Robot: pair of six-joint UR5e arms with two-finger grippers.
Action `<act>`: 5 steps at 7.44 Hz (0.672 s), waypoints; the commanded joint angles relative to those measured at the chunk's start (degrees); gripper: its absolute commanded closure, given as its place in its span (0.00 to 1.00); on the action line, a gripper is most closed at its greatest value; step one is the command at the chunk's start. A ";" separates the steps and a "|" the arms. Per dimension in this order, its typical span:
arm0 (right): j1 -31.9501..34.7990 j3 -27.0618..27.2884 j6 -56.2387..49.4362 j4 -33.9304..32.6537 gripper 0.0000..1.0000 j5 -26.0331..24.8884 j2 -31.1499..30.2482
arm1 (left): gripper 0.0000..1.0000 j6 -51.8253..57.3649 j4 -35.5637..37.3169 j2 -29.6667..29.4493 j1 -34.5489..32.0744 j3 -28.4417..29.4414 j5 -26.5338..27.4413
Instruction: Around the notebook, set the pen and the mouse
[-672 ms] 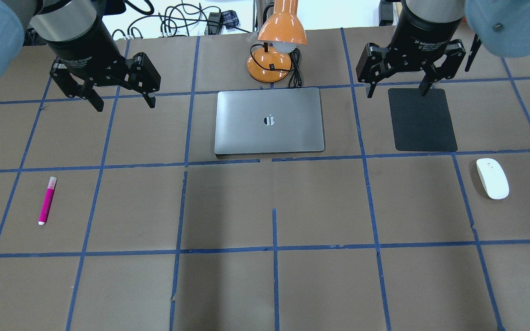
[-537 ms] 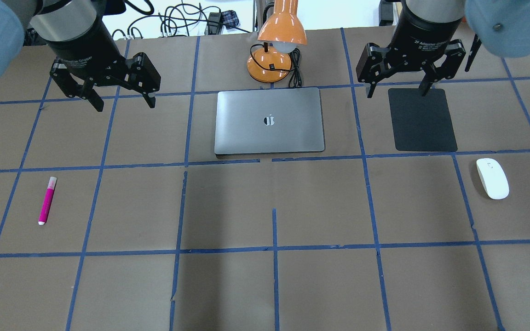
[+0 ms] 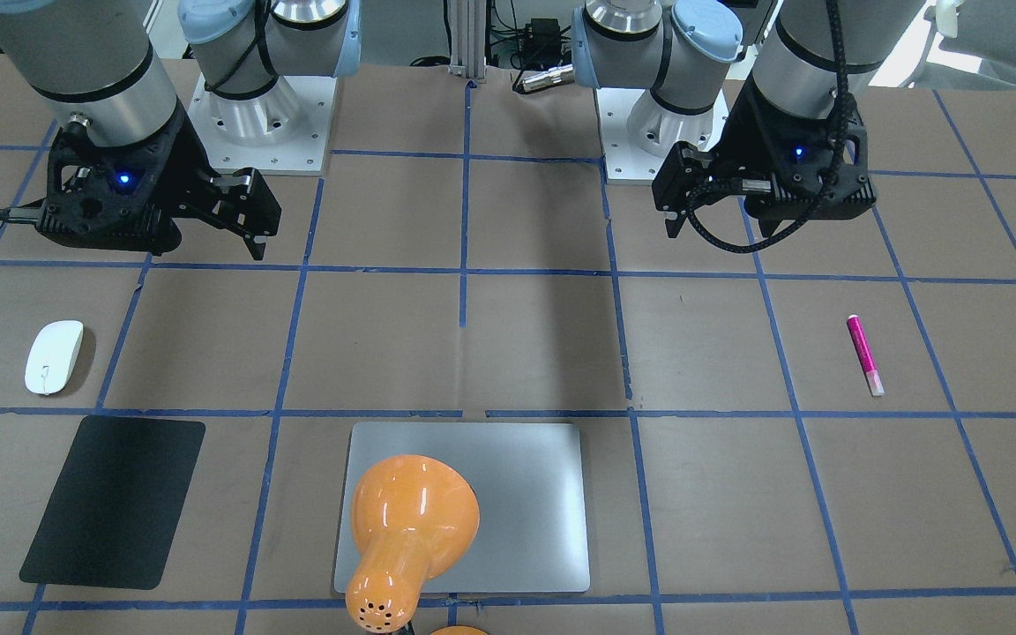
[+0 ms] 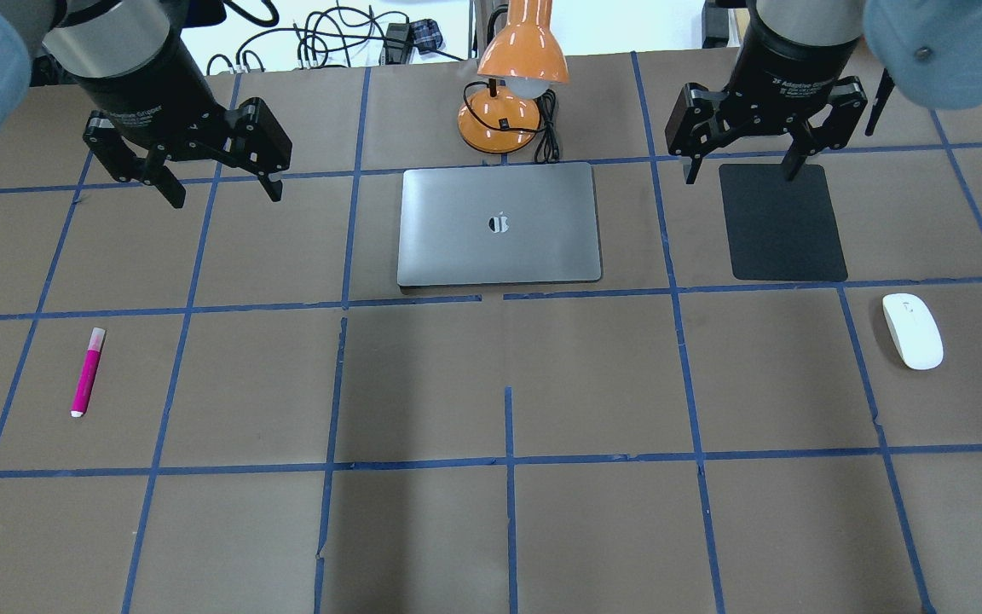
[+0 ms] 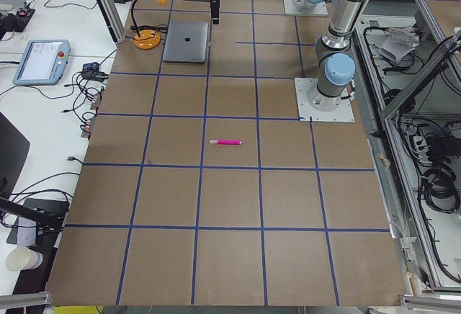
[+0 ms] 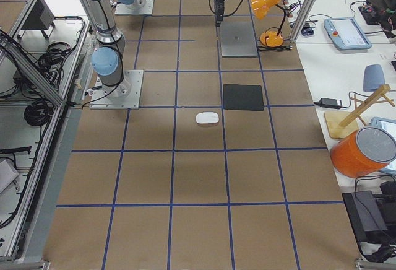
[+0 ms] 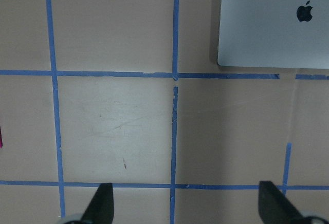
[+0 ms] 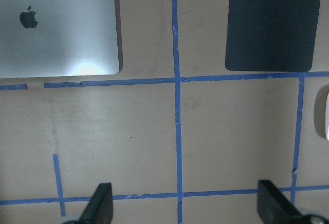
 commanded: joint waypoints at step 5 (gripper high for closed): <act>-16.97 10.07 -16.98 -7.18 0.00 -2.67 0.15 | 0.00 3.12 0.07 1.69 3.54 -2.45 0.67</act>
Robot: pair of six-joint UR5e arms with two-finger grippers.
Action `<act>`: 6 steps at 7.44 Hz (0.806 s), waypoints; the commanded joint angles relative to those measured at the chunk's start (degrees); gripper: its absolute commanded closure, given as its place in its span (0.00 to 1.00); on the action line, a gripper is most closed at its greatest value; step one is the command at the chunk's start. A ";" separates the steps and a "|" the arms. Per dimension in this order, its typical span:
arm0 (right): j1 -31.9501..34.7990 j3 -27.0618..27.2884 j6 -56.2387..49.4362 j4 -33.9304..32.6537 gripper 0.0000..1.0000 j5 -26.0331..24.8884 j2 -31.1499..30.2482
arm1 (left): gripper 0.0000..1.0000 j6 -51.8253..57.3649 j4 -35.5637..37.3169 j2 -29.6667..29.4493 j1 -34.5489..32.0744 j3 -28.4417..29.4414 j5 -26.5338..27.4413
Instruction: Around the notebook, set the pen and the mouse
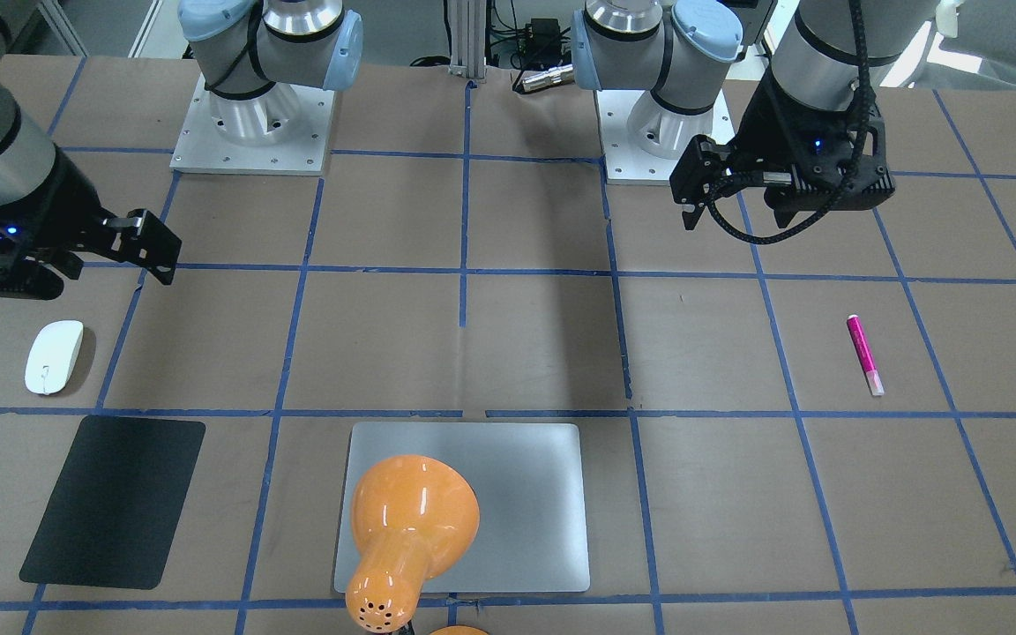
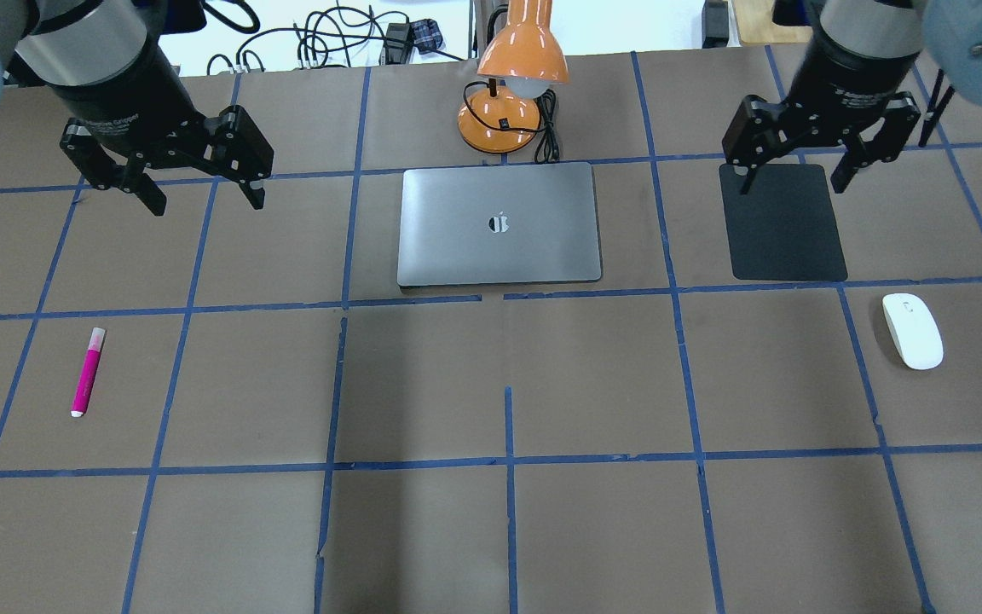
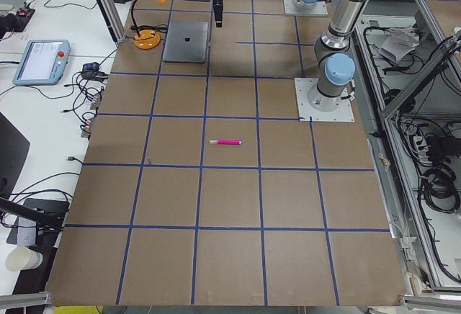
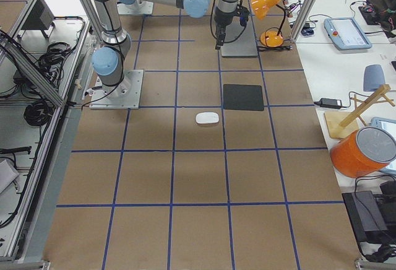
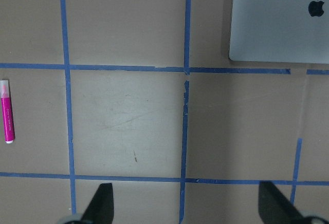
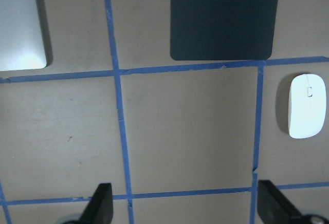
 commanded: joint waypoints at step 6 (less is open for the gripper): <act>-17.81 26.80 -20.95 -37.88 0.00 -4.09 5.51 | 0.00 35.03 34.17 -9.79 32.50 -21.46 -0.61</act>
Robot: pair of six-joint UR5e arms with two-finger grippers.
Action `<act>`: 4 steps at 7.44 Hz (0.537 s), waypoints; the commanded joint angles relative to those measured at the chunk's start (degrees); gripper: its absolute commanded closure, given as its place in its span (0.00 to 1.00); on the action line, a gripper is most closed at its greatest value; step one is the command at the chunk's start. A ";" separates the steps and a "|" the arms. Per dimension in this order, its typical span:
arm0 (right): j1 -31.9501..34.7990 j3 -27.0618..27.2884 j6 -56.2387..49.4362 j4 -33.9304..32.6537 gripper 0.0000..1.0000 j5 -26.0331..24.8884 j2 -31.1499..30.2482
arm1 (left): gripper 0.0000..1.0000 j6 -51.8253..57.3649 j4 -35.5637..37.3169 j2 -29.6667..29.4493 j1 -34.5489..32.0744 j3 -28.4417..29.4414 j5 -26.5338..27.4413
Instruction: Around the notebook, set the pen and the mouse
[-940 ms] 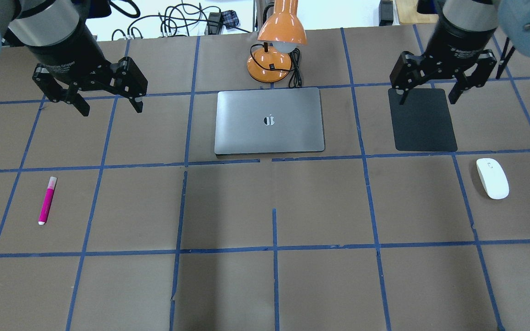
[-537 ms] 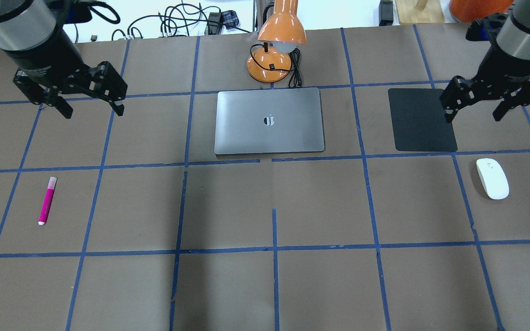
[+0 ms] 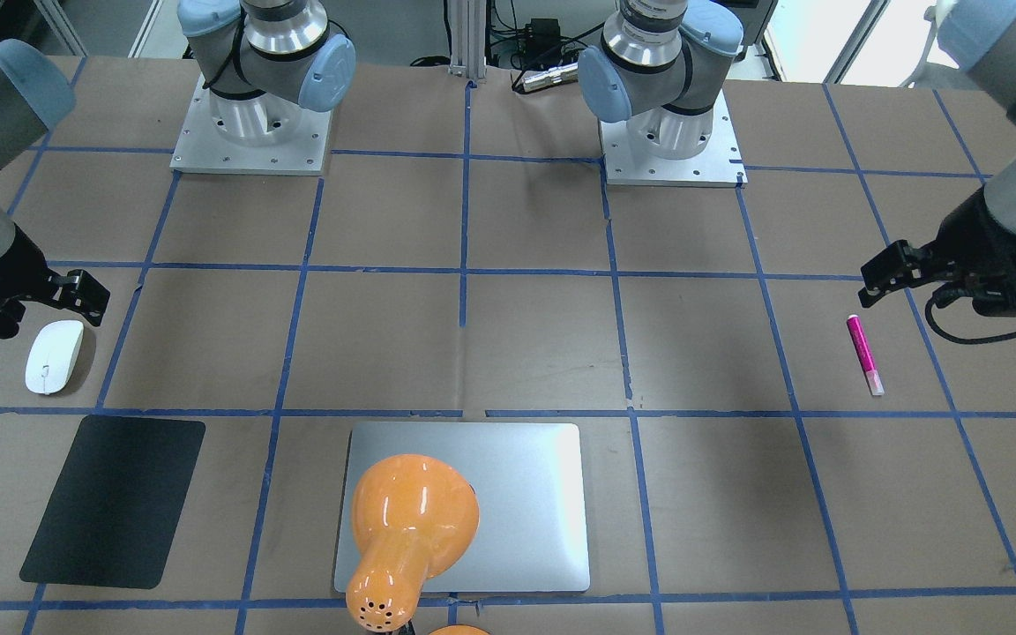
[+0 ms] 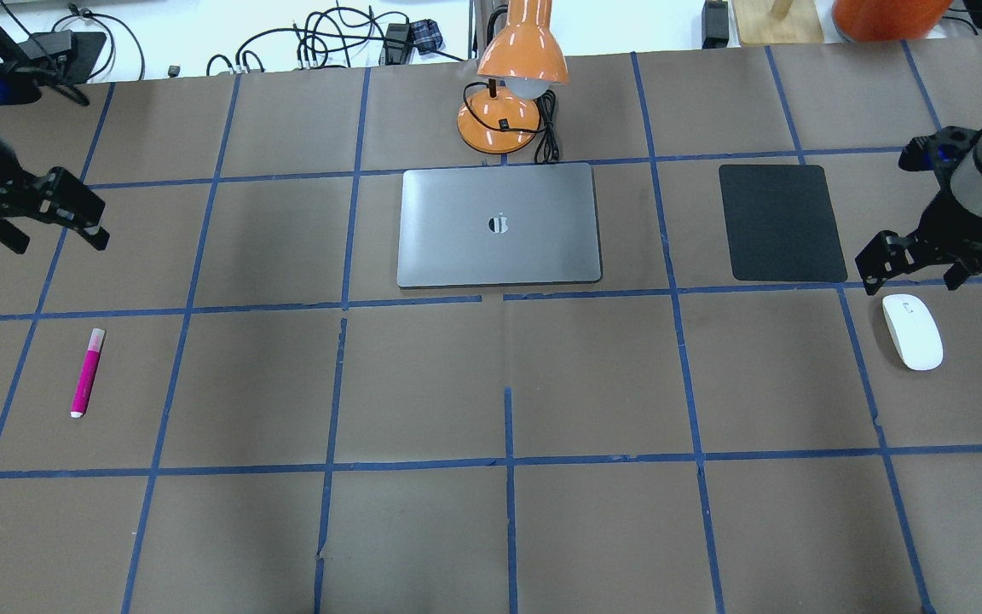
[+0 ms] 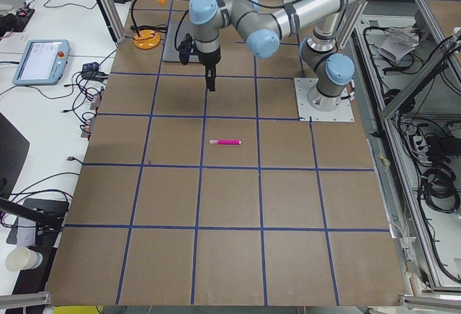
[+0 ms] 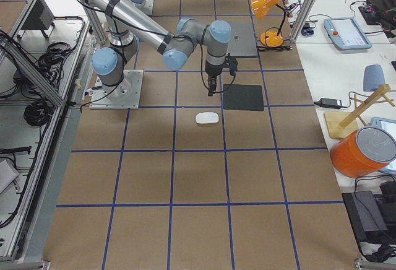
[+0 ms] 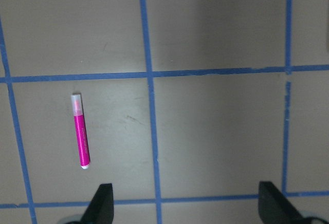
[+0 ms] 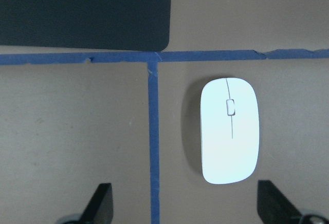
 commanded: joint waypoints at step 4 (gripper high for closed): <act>-5.76 1.69 -8.78 -8.74 0.00 0.56 8.87 | 0.03 12.21 31.75 -15.68 9.45 -14.43 0.06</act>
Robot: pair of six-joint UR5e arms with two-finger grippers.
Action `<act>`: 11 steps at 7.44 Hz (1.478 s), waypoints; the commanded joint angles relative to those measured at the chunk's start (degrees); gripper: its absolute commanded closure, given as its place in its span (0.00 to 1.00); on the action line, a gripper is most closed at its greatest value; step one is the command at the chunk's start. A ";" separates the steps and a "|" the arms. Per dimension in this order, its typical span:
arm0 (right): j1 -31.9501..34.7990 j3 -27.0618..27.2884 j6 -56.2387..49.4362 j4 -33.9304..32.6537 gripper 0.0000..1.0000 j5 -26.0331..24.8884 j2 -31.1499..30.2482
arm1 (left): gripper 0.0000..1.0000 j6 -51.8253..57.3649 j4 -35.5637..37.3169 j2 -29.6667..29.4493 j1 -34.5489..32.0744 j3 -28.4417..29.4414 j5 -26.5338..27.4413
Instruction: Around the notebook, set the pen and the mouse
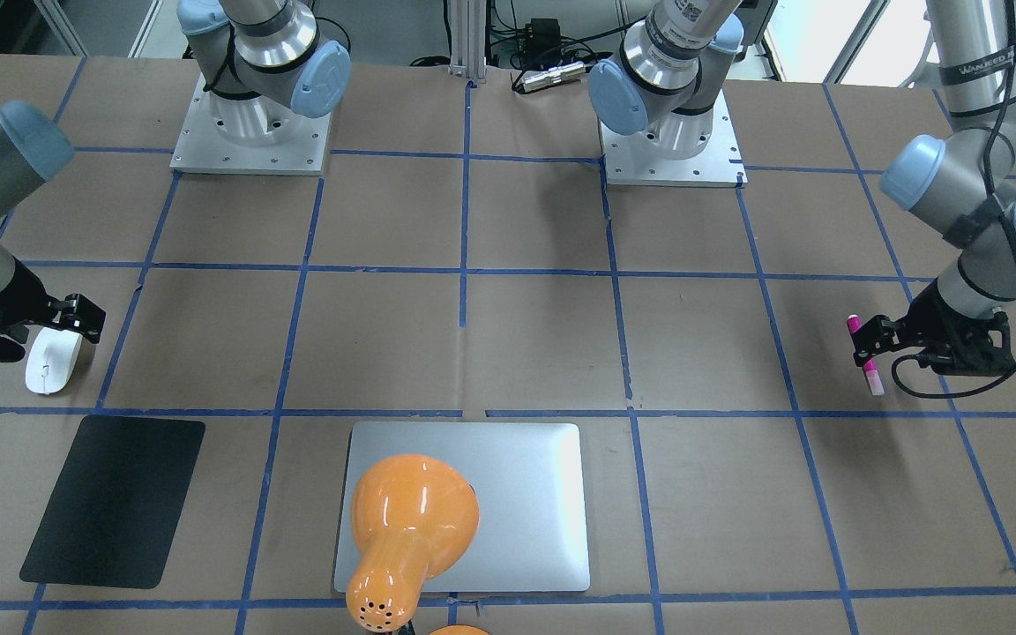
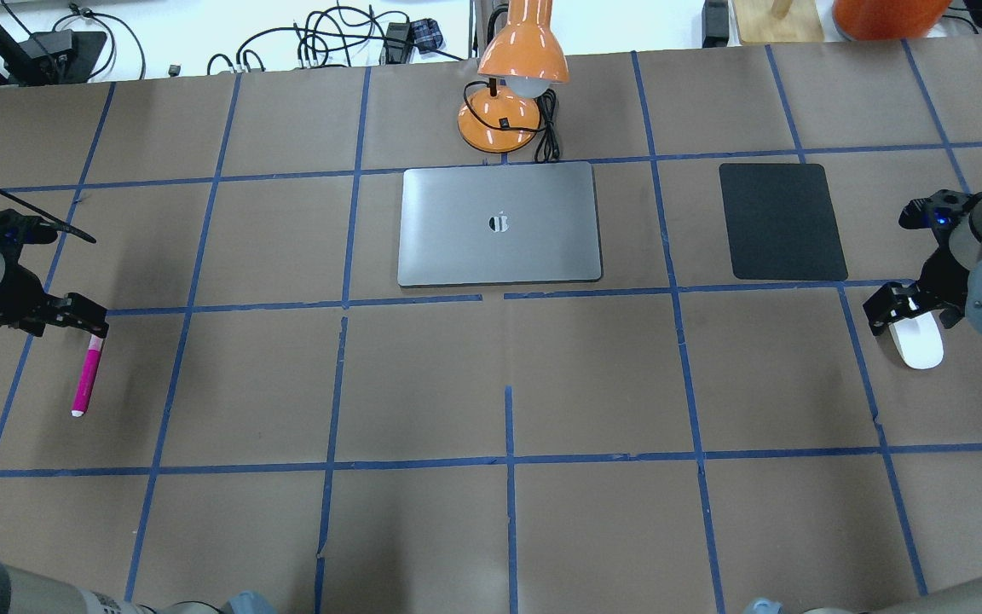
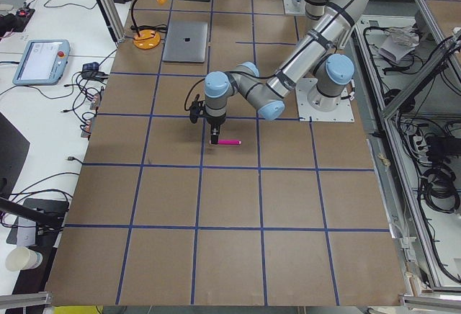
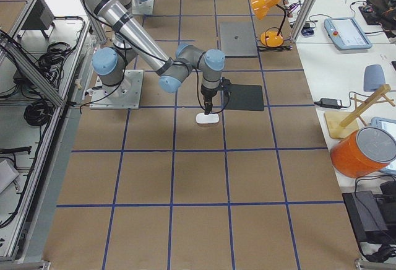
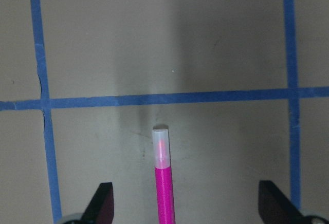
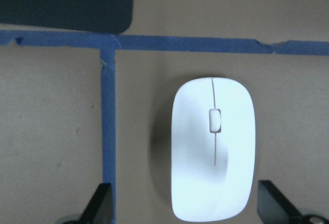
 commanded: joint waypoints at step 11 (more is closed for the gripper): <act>10.43 -13.98 10.66 3.42 0.90 6.78 3.47 | 1.00 -14.52 -8.56 2.28 -2.23 0.55 1.45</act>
